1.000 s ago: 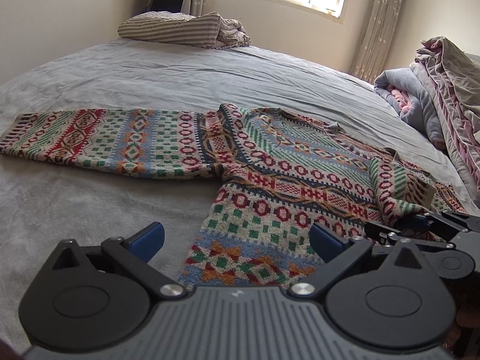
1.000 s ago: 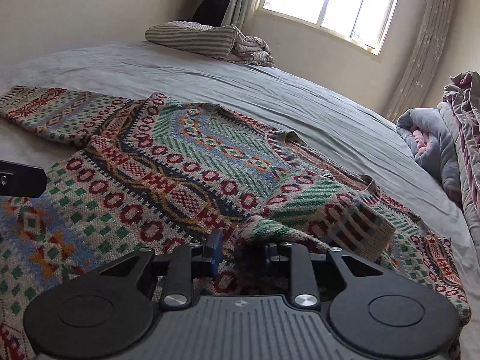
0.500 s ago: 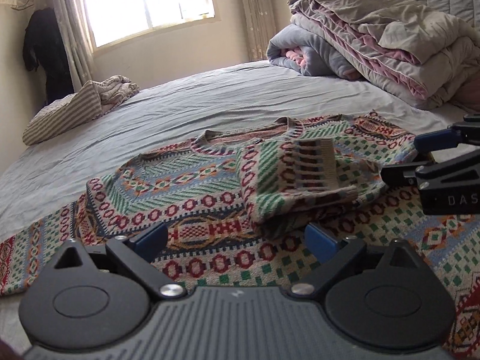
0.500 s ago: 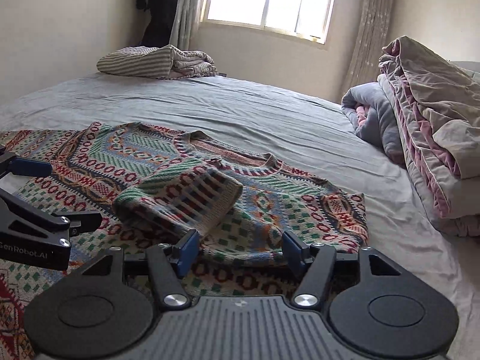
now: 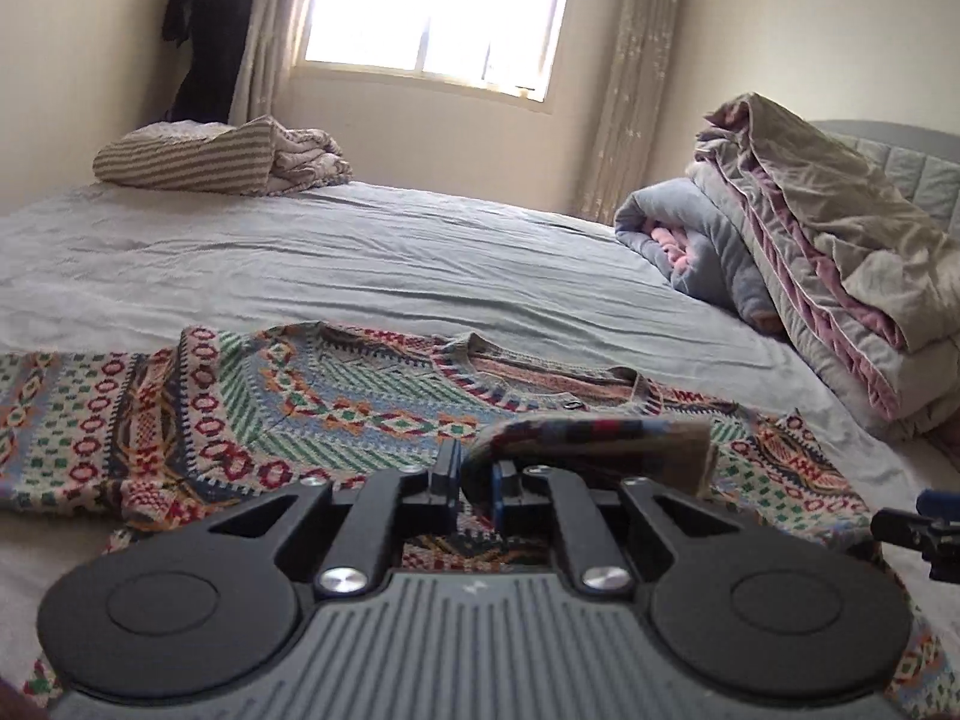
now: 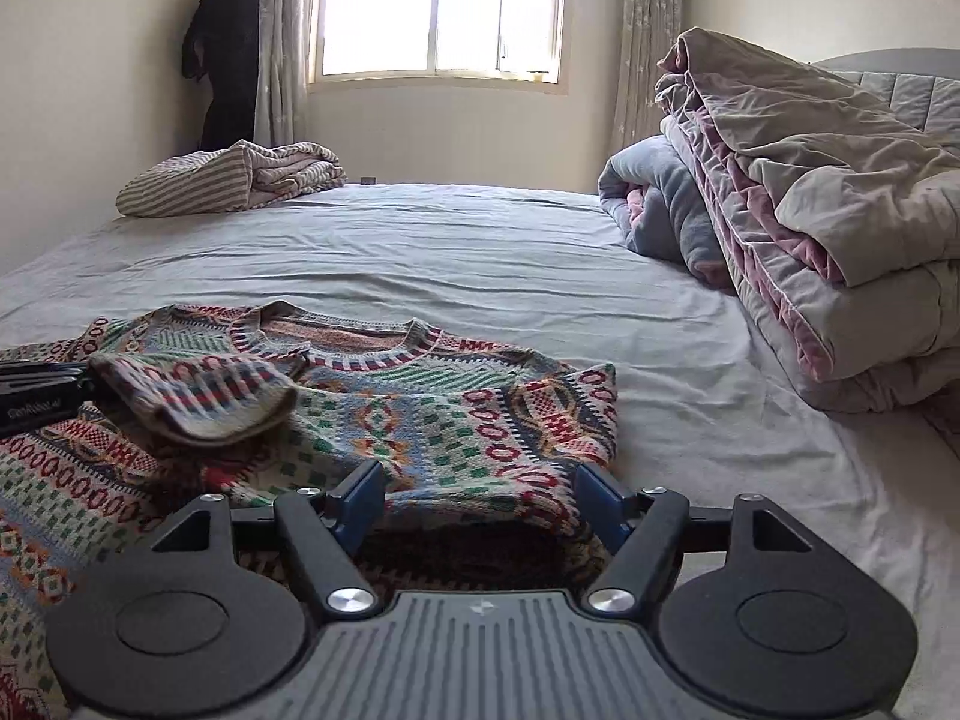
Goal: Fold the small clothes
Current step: 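Grasp the striped sleeve cuff with the left gripper and lift it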
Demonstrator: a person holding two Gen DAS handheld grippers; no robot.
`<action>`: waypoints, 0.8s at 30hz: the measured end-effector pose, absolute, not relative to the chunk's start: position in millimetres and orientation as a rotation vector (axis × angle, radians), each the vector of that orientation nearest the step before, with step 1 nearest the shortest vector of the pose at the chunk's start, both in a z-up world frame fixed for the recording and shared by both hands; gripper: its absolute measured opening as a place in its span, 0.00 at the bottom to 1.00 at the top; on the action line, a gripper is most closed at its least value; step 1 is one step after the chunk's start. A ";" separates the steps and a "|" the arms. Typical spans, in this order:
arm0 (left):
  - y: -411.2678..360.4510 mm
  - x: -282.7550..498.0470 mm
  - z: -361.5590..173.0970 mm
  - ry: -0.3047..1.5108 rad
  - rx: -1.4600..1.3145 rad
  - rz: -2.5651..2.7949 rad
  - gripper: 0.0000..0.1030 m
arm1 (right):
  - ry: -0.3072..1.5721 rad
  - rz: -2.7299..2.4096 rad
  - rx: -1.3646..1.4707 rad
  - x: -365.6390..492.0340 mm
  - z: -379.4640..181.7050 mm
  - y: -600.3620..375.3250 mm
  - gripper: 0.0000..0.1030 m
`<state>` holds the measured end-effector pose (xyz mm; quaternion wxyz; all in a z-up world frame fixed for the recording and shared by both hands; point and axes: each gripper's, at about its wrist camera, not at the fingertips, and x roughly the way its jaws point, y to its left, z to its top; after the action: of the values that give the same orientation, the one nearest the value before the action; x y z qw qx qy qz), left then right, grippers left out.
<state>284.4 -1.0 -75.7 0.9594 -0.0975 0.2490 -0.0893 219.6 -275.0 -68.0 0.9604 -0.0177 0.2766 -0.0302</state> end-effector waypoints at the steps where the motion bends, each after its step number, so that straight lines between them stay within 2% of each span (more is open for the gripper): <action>1: 14.0 287.4 -79.3 0.537 -0.251 -0.142 0.08 | 0.569 -0.076 -0.020 220.2 -70.5 -281.9 0.70; 6: 67.4 294.2 -102.4 0.642 -0.432 -0.095 0.11 | 0.604 -0.128 0.057 223.5 -80.8 -303.8 0.70; 8: 81.9 295.3 -108.0 0.639 -0.495 -0.144 0.20 | 0.607 -0.128 0.090 225.0 -82.5 -308.8 0.70; 10: 90.4 298.7 -110.2 0.629 -0.546 -0.177 0.36 | 0.607 -0.114 0.125 228.5 -82.2 -311.6 0.70; 13: 94.4 316.7 -107.9 0.618 -0.556 -0.219 0.44 | 0.600 -0.068 0.171 240.7 -78.9 -317.0 0.70; 16: 90.7 341.5 -107.2 0.646 -0.516 -0.236 0.45 | 0.601 -0.050 0.170 265.8 -78.1 -322.4 0.69; 20: 89.6 371.1 -115.0 0.717 -0.519 -0.249 0.41 | 0.622 -0.050 0.175 303.2 -80.7 -338.0 0.68; 21: 91.7 376.0 -118.0 0.724 -0.530 -0.249 0.27 | 0.624 -0.044 0.187 310.7 -82.1 -342.9 0.68; 22: 92.1 379.7 -119.8 0.735 -0.532 -0.248 0.10 | 0.627 -0.037 0.204 318.3 -84.5 -348.2 0.67; 23: 91.8 382.3 -121.3 0.750 -0.526 -0.249 0.00 | 0.631 -0.033 0.220 324.8 -87.2 -352.8 0.64; 24: 90.9 382.9 -121.5 0.753 -0.523 -0.250 0.00 | 0.635 -0.031 0.241 330.4 -90.3 -356.9 0.62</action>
<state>382.9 90.9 -121.5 0.8893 -0.2516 0.3625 -0.1202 330.4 -356.9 -90.3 0.9427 0.1181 0.3116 -0.0153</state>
